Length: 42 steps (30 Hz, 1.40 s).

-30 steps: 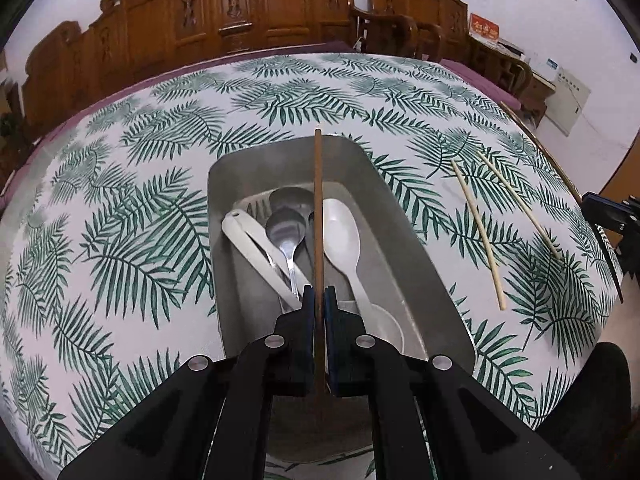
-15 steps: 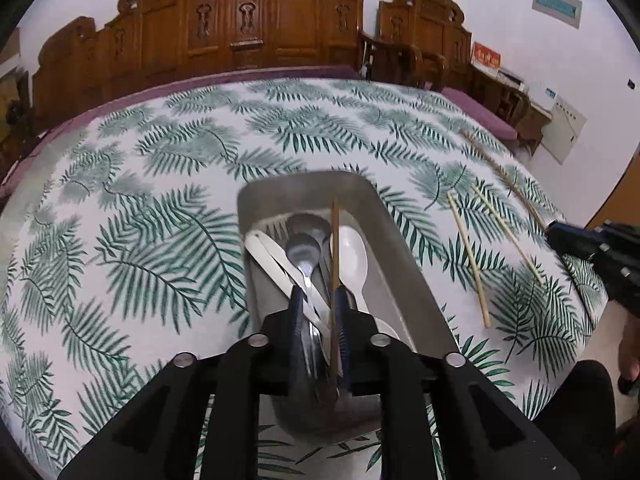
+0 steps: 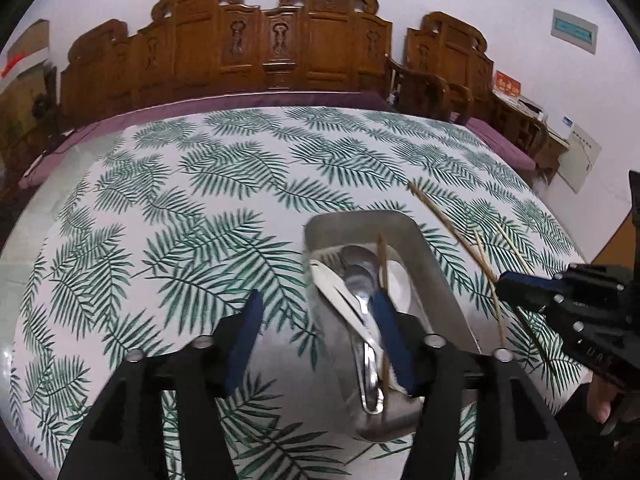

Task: Organize utensils
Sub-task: 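Lower the held chopstick into the tray and open the right tool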

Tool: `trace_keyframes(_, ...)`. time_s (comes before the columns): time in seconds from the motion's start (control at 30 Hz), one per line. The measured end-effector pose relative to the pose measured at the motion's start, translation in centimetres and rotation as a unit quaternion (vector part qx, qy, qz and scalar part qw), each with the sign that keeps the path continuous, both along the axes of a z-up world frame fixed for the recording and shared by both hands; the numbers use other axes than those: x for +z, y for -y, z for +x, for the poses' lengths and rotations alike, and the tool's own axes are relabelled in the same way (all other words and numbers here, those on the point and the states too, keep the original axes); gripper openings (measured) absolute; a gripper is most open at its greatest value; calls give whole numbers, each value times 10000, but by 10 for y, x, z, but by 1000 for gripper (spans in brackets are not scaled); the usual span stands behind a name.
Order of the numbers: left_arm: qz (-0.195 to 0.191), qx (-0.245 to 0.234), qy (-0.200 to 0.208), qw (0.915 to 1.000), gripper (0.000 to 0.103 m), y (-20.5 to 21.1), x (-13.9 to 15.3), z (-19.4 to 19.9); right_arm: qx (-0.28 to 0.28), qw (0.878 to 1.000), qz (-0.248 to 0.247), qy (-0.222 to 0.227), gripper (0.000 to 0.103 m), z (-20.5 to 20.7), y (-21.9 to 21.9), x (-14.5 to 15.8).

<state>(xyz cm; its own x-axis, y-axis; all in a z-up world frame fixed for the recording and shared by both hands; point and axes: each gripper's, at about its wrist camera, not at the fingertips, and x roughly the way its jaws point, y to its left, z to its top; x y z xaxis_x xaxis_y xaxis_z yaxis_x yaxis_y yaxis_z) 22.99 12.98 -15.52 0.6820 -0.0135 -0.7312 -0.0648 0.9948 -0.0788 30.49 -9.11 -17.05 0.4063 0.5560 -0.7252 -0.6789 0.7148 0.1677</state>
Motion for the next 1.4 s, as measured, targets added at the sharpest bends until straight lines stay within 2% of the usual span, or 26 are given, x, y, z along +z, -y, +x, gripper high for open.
trace_keyframes(0.03, 6, 28, 9, 10000, 66, -2, 1, -1, 12, 10000, 12, -29, 6, 1, -5, -1)
trace_keyframes(0.1, 16, 111, 47, 9999, 69, -8, 3, -2, 11, 10000, 36, -83, 6, 2, -12, -3)
trace_keyframes(0.17, 11, 185, 76, 9998, 84, -13, 4, -2, 19, 9998, 95, -173, 6, 5, -20, -5)
trace_keyframes(0.23, 21, 273, 129, 9995, 86, -19, 6, -4, 9, 9997, 121, -221, 6, 7, -25, -7)
trace_keyframes(0.47, 44, 473, 133, 9988, 86, -33, 6, -4, -119, 9982, 214, -541, 6, 21, -44, -21)
trace_keyframes(0.9, 45, 456, 95, 9989, 86, -29, 3, -3, -326, 9935, 343, -1032, 6, 32, -58, -54)
trace_keyframes(1.17, 7, 406, 149, 9991, 86, -24, 7, -4, -152, 9970, 382, -662, 8, 29, -49, -40)
trace_keyframes(1.4, -42, 281, 214, 9994, 86, -11, 12, -5, -189, 9997, 125, 1, 8, 22, -12, -17)
